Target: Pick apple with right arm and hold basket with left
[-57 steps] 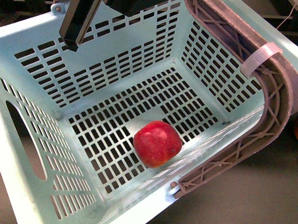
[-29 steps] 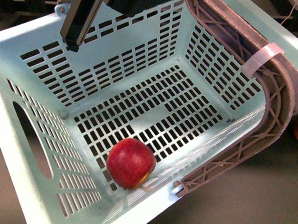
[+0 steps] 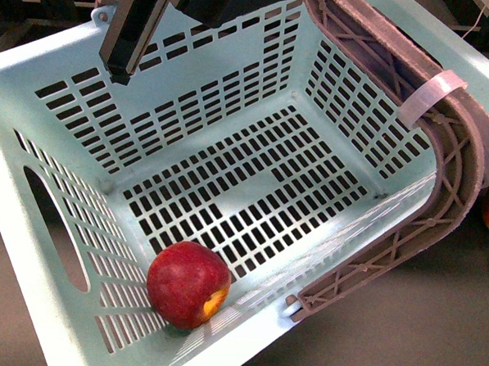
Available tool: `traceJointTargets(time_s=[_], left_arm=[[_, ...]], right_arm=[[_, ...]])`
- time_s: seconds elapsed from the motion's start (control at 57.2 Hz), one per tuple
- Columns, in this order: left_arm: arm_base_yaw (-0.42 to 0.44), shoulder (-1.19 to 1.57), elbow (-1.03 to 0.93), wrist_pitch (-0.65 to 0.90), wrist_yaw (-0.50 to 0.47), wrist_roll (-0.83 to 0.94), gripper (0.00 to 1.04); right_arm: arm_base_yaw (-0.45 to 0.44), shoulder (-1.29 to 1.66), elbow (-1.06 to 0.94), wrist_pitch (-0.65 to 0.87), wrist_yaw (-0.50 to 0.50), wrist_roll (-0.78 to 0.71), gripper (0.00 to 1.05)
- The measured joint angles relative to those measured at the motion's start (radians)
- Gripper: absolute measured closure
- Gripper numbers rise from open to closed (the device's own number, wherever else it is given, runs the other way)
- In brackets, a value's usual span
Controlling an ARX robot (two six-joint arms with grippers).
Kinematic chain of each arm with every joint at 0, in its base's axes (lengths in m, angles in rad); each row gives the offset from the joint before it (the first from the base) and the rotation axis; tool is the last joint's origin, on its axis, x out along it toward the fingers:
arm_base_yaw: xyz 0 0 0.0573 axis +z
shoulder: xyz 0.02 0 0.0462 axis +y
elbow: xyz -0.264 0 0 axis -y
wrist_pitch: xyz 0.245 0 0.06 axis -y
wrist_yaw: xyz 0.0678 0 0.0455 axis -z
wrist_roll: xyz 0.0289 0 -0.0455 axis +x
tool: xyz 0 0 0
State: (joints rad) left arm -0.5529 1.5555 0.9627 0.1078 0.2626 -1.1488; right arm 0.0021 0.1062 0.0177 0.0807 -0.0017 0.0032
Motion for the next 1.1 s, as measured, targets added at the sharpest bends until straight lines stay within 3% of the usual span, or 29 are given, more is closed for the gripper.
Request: traceJointTargets(time_s=[0.07,0.332,0.507,0.664,0.821,1.101], left_arm=[[0.000,0.000,0.000,0.000,0.000,0.000,0.98],[0.000,0.001,0.000,0.000,0.002,-0.001,0.98],[0.001,0.001,0.000,0.000,0.000,0.000,0.98],[-0.021,0.011,0.000,0.051,-0.391,-0.107,0.98],[0.083,0.033,0.011,0.096,-0.465,-0.135,0.98],[0.258,0.140,0.011,0.183,-0.426,-0.302,0.98]], right_arm=[[0.000,-0.072,0.000,-0.068,0.003,0.000,1.03],[0.000,-0.099,0.000,-0.079,0.004,-0.001,1.02],[0.000,-0.099,0.000,-0.079,0.003,-0.001,0.62],[0.000,-0.100,0.000,-0.079,0.001,-0.001,0.34],[0.000,-0.101,0.000,-0.079,0.004,0.000,0.10],[0.000,-0.101,0.000,-0.079,0.002,0.000,0.09]])
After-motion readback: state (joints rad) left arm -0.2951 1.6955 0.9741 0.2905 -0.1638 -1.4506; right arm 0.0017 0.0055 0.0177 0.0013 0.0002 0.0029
